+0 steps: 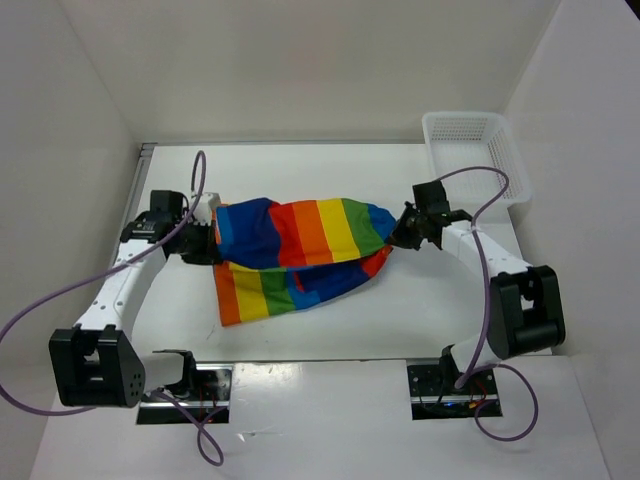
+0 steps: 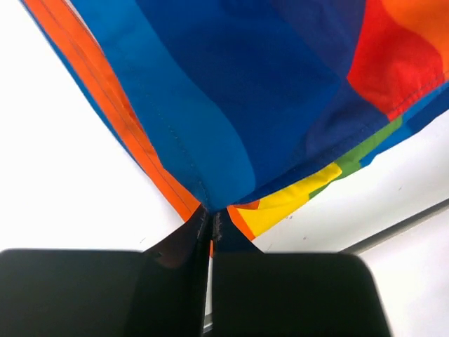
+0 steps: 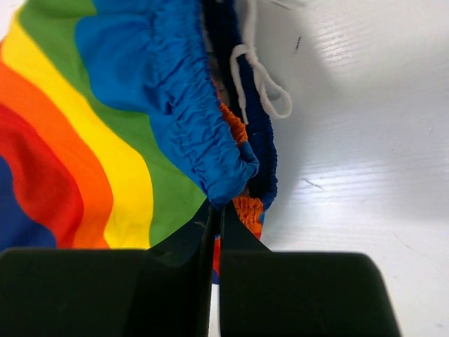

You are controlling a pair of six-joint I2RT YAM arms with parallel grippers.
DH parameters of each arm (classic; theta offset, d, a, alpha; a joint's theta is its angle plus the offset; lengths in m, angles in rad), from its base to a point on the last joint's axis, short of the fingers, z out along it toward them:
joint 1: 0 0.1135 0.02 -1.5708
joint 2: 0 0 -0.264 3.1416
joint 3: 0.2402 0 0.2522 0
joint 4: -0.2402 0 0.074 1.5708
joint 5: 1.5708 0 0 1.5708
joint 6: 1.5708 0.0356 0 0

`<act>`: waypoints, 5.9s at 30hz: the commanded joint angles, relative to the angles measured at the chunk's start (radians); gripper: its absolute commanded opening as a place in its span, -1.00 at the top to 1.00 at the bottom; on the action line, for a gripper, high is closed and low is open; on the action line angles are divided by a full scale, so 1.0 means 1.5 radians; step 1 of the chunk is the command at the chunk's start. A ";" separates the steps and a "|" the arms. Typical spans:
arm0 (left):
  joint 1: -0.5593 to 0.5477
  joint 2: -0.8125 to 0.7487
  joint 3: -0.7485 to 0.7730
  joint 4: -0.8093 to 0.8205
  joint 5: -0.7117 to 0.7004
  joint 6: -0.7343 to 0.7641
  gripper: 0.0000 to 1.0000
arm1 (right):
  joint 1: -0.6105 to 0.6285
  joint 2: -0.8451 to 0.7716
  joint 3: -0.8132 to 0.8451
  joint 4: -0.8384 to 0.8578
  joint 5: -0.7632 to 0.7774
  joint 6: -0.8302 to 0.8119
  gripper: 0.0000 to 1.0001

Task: Fold and stack the shorts
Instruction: Fold the shorts

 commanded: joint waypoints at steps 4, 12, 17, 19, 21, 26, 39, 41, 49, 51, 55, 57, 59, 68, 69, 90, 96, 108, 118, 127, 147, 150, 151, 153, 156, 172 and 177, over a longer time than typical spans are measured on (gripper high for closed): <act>0.021 -0.056 0.055 -0.122 0.018 0.003 1.00 | 0.002 -0.151 0.016 -0.086 -0.011 -0.042 1.00; 0.027 -0.078 -0.051 -0.091 0.056 0.003 1.00 | 0.012 -0.157 -0.077 -0.052 -0.033 -0.005 0.12; 0.027 -0.078 -0.051 -0.083 0.062 0.003 1.00 | 0.012 -0.106 -0.077 -0.018 -0.019 0.003 0.18; 0.027 -0.078 -0.057 -0.083 0.062 0.003 1.00 | 0.012 -0.098 -0.077 -0.011 -0.003 0.009 0.24; 0.027 -0.084 -0.057 -0.083 0.062 0.003 1.00 | 0.012 -0.091 -0.077 -0.011 0.014 0.009 0.24; 0.027 -0.084 -0.042 -0.083 0.062 0.003 1.00 | 0.012 -0.081 -0.083 -0.038 0.080 0.033 -0.41; 0.027 -0.064 -0.008 -0.100 0.044 0.003 1.00 | 0.012 -0.052 -0.041 0.003 0.106 0.057 1.00; 0.027 -0.064 0.013 -0.111 0.036 0.003 1.00 | 0.012 -0.088 -0.031 -0.044 0.106 0.035 1.00; 0.027 -0.045 0.034 -0.111 0.042 0.003 1.00 | 0.012 -0.140 -0.048 -0.101 0.073 -0.016 0.27; 0.027 -0.039 0.034 -0.105 0.042 0.003 1.00 | 0.012 -0.120 -0.054 -0.070 0.073 0.000 0.19; 0.027 -0.039 0.028 -0.105 0.042 0.003 1.00 | 0.012 -0.073 -0.069 -0.020 0.080 0.015 0.12; 0.027 -0.039 0.028 -0.105 0.042 0.003 1.00 | 0.012 -0.053 -0.076 -0.014 0.086 0.015 0.15; 0.027 -0.045 0.028 -0.105 0.042 0.003 1.00 | 0.012 -0.047 -0.076 -0.006 0.092 0.015 0.15; 0.027 -0.057 0.016 -0.099 0.042 0.003 1.00 | 0.012 -0.030 -0.082 -0.006 0.141 0.023 -0.07; 0.027 -0.057 0.016 -0.099 0.042 0.003 1.00 | 0.012 -0.030 -0.082 -0.006 0.147 0.029 0.10; 0.021 -0.141 -0.036 -0.208 0.050 0.003 1.00 | 0.066 -0.217 -0.053 -0.282 0.062 0.115 1.00; -0.001 -0.149 -0.104 -0.208 0.065 0.003 0.18 | 0.097 -0.168 -0.078 -0.316 0.055 0.121 0.37; -0.007 -0.026 0.047 -0.027 0.029 0.003 -0.63 | 0.063 -0.127 0.013 -0.161 0.107 0.106 0.00; -0.013 0.266 0.102 0.143 0.049 0.003 -0.09 | 0.063 0.015 -0.019 -0.020 0.002 0.045 0.69; -0.013 0.461 0.246 0.199 0.057 0.003 -0.09 | 0.063 0.182 0.049 0.042 0.034 0.045 0.69; 0.028 0.424 0.532 0.114 0.043 0.003 -0.30 | 0.039 0.222 0.385 -0.026 0.084 0.000 -0.03; 0.034 0.325 0.339 0.114 0.078 0.003 -0.08 | 0.010 0.169 0.297 -0.014 0.084 0.000 0.64; 0.034 0.304 0.296 0.100 0.086 0.003 -0.04 | -0.003 0.159 0.261 -0.014 0.068 -0.009 0.68; 0.034 0.244 0.179 0.085 0.099 0.003 -0.04 | -0.009 0.132 0.235 -0.014 0.067 -0.031 0.45; 0.028 0.180 0.094 0.055 0.108 0.003 -0.17 | -0.026 0.119 0.189 -0.014 0.042 -0.060 -0.55; 0.008 0.157 -0.029 -0.016 0.018 0.003 -0.28 | -0.032 0.159 0.166 0.022 -0.041 -0.072 -0.08; 0.008 0.170 -0.035 -0.002 0.010 0.003 -0.22 | -0.032 0.172 0.185 0.022 -0.041 -0.072 -0.15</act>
